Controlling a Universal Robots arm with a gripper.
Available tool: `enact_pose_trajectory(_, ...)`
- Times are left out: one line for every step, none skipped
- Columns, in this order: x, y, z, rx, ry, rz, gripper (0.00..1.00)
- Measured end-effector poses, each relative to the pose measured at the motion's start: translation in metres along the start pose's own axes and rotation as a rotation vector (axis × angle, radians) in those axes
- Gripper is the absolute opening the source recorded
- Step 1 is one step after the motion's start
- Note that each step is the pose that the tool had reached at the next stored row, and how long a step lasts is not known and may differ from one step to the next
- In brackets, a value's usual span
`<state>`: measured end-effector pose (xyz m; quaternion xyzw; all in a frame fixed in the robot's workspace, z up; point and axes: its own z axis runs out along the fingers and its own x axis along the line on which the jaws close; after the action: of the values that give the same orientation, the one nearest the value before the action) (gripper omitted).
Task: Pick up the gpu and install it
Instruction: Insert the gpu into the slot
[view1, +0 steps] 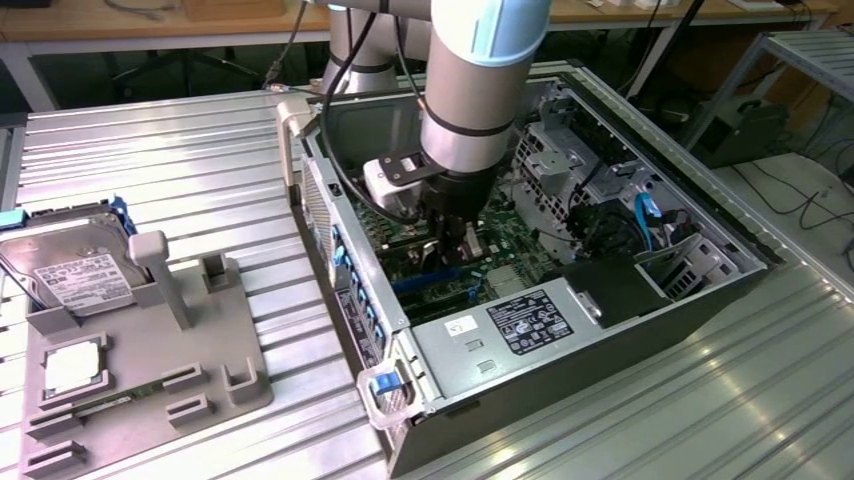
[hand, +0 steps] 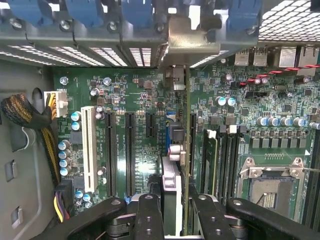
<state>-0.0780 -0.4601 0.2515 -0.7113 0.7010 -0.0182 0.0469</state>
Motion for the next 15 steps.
enact_pose_trajectory(0.0001,0.0004,-0.0001,-0.0001,0.0002,0.000,0.29)
enact_pose_trajectory(0.0004,0.0007,-0.0001,-0.0001,0.0002,0.000,0.29)
enact_pose_trajectory(0.0010,0.0008,-0.0001,-0.0001,0.0002,0.000,0.29)
enact_pose_trajectory(0.0012,0.0009,0.0000,0.0000,0.0000,0.000,0.29)
enact_pose_trajectory(0.0012,0.0010,-0.0001,0.0000,0.0001,0.000,0.29)
enact_pose_trajectory(0.0012,0.0013,-0.0001,0.0000,0.0001,0.000,0.29)
enact_pose_trajectory(0.0011,0.0016,-0.0001,0.0000,0.0000,0.000,0.29)
enact_pose_trajectory(0.0012,0.0022,-0.0002,0.0000,0.0001,0.000,0.29)
enact_pose_trajectory(0.0012,0.0030,-0.0002,0.0000,0.0000,0.000,0.29)
enact_pose_trajectory(0.0012,0.0040,-0.0003,0.0000,0.0001,0.000,0.29)
enact_pose_trajectory(0.0012,0.0046,-0.0004,0.0000,0.0001,0.000,0.29)
enact_pose_trajectory(0.0011,0.0050,-0.0004,0.0001,0.0000,0.000,0.29)
enact_pose_trajectory(0.0011,0.0053,-0.0003,0.0001,-0.0001,0.000,0.29)
enact_pose_trajectory(0.0011,0.0056,-0.0002,0.0001,-0.0001,0.000,0.29)
enact_pose_trajectory(0.0011,0.0057,-0.0002,0.0001,0.0000,0.000,0.29)
